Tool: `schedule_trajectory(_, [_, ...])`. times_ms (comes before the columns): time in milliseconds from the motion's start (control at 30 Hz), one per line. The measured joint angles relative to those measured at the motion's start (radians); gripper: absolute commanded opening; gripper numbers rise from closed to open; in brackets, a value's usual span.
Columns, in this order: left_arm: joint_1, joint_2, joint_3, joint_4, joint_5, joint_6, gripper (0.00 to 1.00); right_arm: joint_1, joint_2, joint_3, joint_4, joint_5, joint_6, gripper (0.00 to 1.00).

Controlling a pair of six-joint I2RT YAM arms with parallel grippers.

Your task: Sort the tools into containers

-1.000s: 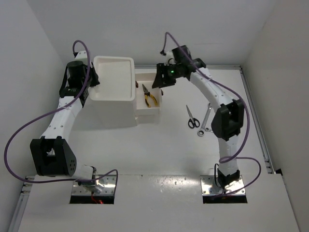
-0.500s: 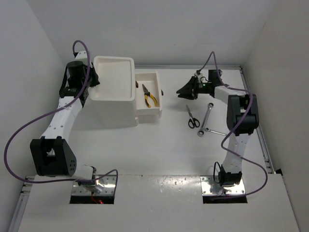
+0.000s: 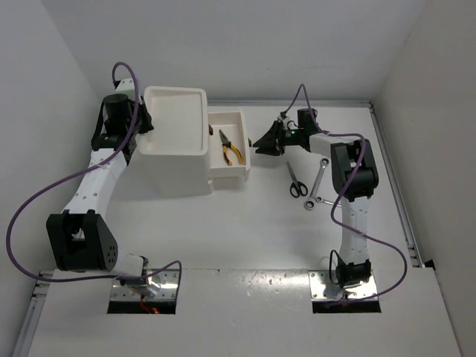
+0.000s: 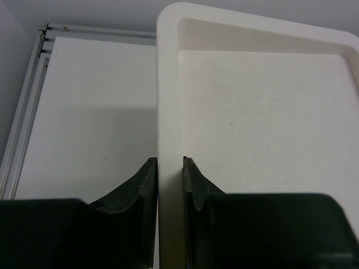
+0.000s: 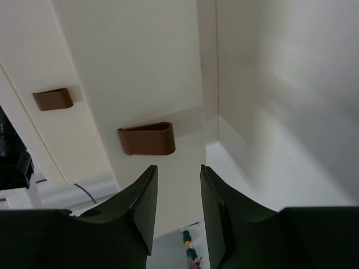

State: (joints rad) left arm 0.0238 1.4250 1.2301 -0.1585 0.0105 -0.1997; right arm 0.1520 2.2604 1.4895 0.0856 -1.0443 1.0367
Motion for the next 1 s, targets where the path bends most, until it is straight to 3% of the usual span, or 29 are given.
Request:
schedule_trajectory(700, [-0.001,-0.002,-0.023,0.026,0.002,0.008,0.00,0.208,0.129,0.243,0.040,-0.018,0.046,0.38])
schedule_trajectory(1000, [-0.003,-0.002,-0.025,0.029,0.002,0.009,0.00,0.259,0.220,0.290,0.133,-0.043,0.147,0.41])
